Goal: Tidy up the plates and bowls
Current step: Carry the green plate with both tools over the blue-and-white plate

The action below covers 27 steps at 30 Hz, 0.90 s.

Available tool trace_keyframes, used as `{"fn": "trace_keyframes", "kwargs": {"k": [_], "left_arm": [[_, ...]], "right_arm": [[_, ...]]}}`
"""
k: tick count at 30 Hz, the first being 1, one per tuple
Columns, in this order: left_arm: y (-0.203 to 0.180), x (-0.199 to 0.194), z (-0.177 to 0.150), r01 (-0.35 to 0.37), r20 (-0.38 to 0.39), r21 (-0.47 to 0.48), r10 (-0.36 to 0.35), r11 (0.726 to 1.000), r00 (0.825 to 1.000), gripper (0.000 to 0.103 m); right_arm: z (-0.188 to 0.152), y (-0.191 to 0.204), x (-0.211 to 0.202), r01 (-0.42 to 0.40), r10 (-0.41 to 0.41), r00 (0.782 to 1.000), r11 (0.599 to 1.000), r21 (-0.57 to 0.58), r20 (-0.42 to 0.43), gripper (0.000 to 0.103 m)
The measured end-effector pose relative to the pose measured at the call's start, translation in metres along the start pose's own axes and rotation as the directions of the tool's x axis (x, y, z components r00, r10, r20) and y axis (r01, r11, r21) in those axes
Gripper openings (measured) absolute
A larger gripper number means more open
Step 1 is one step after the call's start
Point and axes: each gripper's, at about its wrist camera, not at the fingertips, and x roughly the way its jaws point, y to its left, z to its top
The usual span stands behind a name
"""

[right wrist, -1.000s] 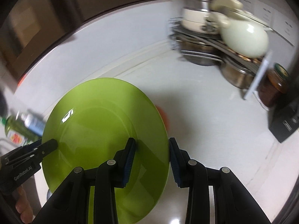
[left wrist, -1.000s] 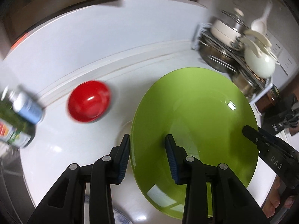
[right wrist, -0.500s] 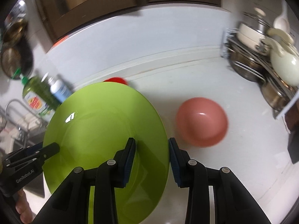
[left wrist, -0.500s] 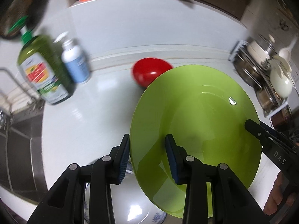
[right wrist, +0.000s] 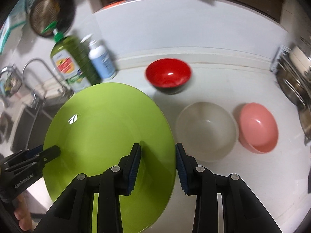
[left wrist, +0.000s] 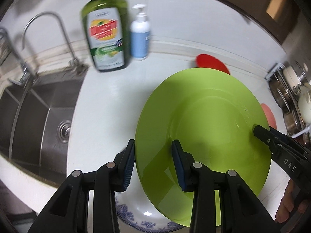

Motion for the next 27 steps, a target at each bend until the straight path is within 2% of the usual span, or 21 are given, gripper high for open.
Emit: {"fn": "trace_keyframes", "kwargs": {"k": [11,22,27], "left_arm": [[0.039,0.014,-0.045,-0.049,-0.061,-0.091,0.044,0.995,0.997,0.037],[0.054,0.036,-0.084,-0.080,-0.140,-0.139,0.061,0.987,0.988,0.037],[0.056,0.043,-0.091,-0.097,-0.159,-0.149,0.073,0.984,0.985,0.037]], "right_arm": [[-0.024,0.037,0.031,-0.042,0.031,0.994,0.994,-0.100,-0.104,0.037],[-0.060,0.046,0.059,-0.066,0.039,0.980,0.988,-0.138,-0.195,0.037],[-0.070,0.047,0.071,-0.079,0.045,0.974,0.986,-0.144,-0.222,0.037]]}}
